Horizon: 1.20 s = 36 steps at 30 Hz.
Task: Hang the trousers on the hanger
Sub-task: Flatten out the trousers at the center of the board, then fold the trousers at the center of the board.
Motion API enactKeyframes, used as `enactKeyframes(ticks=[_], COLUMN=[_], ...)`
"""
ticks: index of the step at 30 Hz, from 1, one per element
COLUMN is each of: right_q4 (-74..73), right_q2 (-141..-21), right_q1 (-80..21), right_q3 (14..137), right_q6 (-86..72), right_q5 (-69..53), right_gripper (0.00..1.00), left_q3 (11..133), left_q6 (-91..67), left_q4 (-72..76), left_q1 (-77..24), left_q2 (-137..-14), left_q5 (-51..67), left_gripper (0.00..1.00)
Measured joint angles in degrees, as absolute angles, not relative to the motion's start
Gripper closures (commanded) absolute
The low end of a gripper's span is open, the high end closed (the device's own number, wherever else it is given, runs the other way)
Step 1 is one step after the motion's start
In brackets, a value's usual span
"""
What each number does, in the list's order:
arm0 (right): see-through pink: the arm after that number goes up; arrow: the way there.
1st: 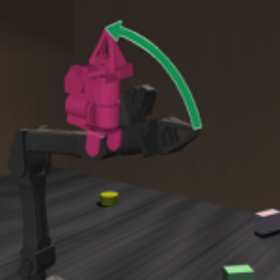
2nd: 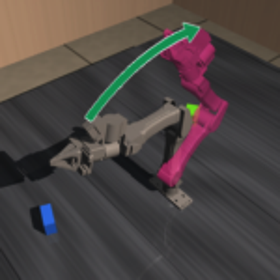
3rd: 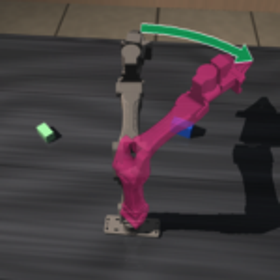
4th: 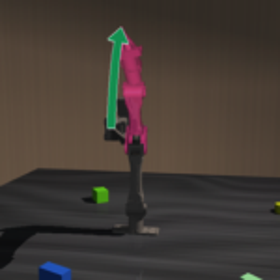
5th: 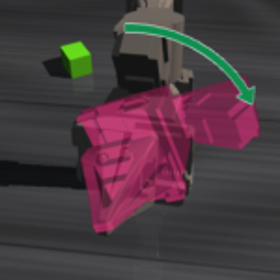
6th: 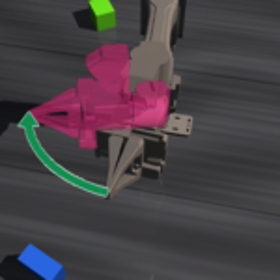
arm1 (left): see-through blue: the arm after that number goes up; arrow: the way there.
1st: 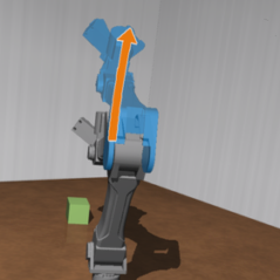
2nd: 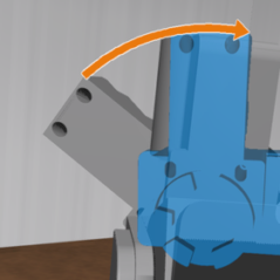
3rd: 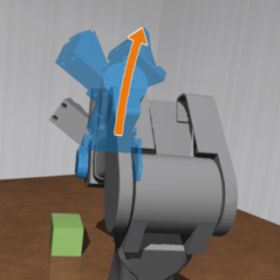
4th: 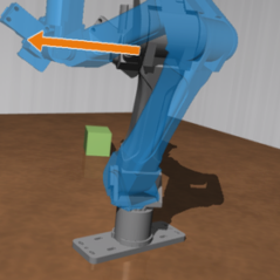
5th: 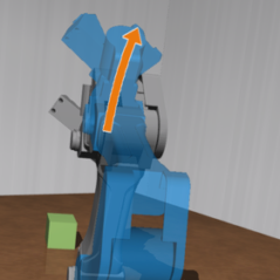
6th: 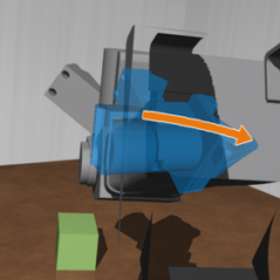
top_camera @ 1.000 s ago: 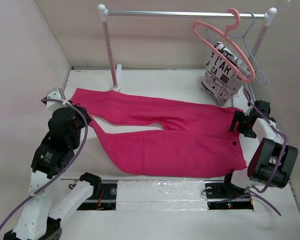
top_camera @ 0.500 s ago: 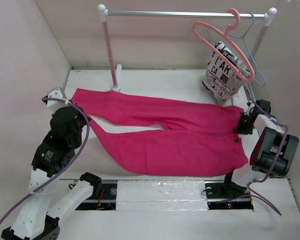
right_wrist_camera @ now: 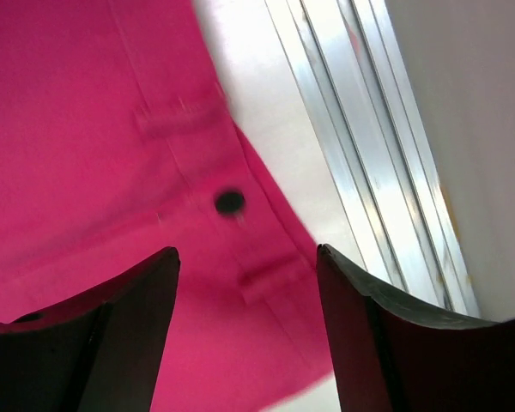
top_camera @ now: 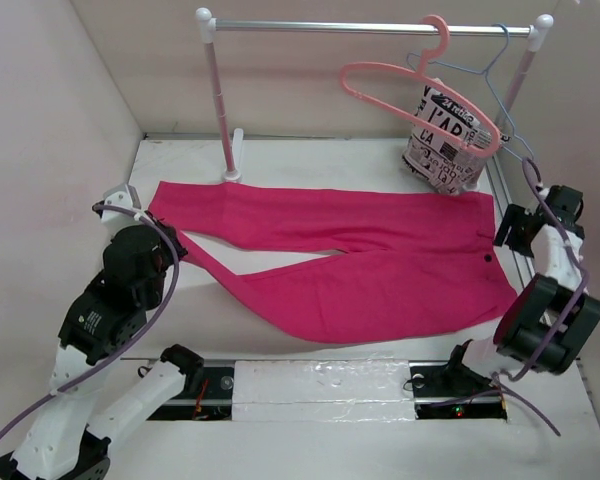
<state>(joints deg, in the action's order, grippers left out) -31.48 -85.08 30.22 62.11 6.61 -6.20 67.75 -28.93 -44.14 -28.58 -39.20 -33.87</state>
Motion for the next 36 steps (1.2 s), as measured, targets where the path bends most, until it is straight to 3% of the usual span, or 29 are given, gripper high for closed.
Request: enactKeyframes(ticks=[10, 17, 36], right_q4=[-36.29, -38.35, -27.81], right_q2=[-62.7, -63.99, -67.24], right_q1=[47.88, 54.59, 55.22], right_q3=[42.37, 36.67, 32.18], right_q6=[1.69, -1.91, -7.38], right_q5=[-5.65, -5.39, -11.57], right_gripper=[0.33, 0.38, 0.53], left_q3=[61.56, 61.52, 67.22], left_q6=[-30.61, -30.61, -30.46], left_q4=[-42.68, -42.74, -44.66], left_q1=[-31.59, -35.79, -38.17], left_q2=[-34.28, -33.17, -33.36], left_q5=[-27.16, -29.21, -37.32], left_gripper=[1.0, 1.0, 1.0])
